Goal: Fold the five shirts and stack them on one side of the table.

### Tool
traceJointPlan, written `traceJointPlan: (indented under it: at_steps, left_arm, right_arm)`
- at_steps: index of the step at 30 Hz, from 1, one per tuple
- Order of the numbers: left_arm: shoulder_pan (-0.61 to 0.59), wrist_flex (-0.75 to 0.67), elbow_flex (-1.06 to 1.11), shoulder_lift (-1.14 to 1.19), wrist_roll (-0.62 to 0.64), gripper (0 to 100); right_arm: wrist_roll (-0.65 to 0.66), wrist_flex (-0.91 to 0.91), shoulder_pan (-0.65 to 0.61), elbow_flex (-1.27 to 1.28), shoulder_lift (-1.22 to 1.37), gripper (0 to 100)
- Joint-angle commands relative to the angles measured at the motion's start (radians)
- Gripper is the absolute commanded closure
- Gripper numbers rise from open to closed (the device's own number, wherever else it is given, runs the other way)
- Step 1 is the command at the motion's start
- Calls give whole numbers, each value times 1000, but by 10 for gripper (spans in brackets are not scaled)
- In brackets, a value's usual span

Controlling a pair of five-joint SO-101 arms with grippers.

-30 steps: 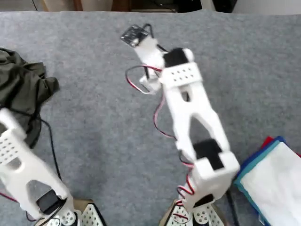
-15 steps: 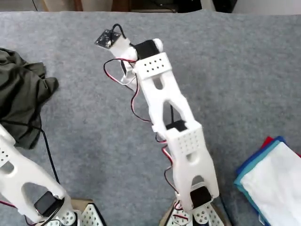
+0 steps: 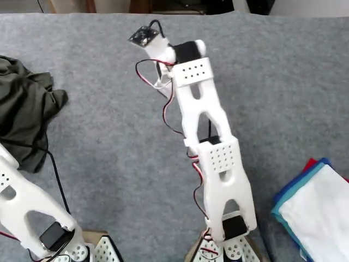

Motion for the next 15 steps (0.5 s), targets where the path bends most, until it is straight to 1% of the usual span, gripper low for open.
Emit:
traceJointPlan:
  at_steps: [1, 6, 9, 11, 13, 15]
  left_arm:
    - [20, 21, -83, -18, 6, 981]
    - [29, 17, -87, 5, 5, 981]
    - [25, -20, -114, 18, 28, 980]
    - [31, -54, -155, 27, 48, 979]
    - [40, -129, -166, 35, 23, 979]
    - [48, -167, -175, 53, 9, 969]
  right_arm:
    - [-8, 18, 19, 33, -156, 993]
    - [-3, 17, 25, 174, -237, 993]
    - [-3, 15, 33, 203, -263, 993]
    - [-3, 15, 33, 208, -269, 993]
    - [-3, 15, 33, 209, -269, 993]
    - [-6, 15, 33, 232, -269, 993]
